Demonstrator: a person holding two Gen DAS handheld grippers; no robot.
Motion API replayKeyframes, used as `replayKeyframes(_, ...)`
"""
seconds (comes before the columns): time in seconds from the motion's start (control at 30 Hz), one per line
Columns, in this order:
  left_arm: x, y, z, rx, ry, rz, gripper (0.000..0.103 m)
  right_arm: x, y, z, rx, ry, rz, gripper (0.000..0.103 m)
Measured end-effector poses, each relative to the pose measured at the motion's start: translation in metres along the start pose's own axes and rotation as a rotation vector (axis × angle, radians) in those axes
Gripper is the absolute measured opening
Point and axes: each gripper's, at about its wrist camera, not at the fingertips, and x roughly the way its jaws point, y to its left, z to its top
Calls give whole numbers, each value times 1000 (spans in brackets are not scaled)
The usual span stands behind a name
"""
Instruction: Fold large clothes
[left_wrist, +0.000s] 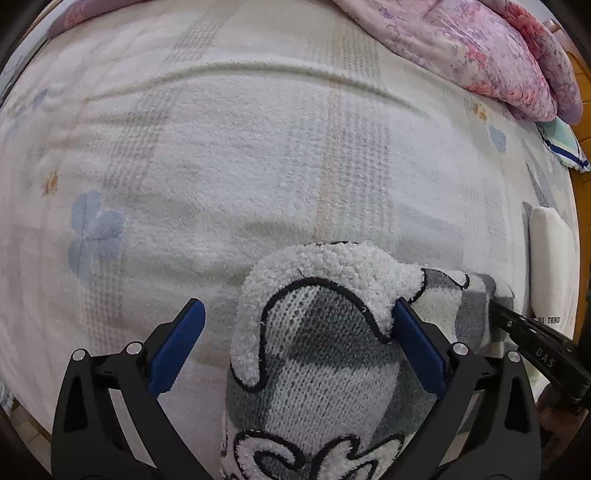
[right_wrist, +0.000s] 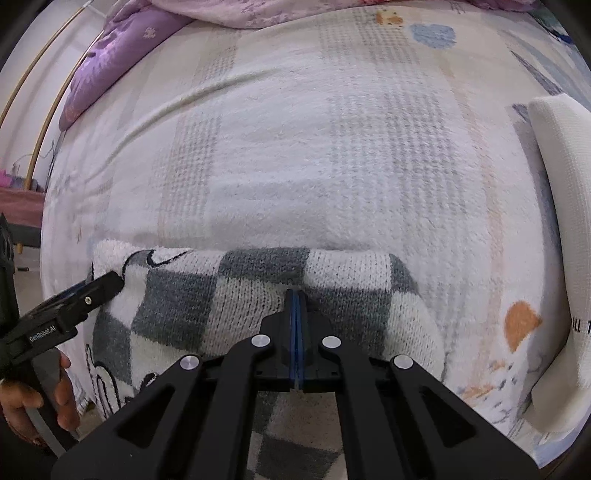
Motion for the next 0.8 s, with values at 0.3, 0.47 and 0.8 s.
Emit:
replayKeyframes(0.3, -56, 25, -51, 58, -55, -107, 99, -50, 23, -66, -30, -18, 74, 6)
replayKeyframes(0.47, -32, 37, -85, 49, 21, -57, 99, -17, 3, -91, -11, 31, -24, 0)
replayKeyframes(0.8, -37, 30, -87, 115, 7, -42, 99, -37, 5, -111, 40, -30, -31, 7)
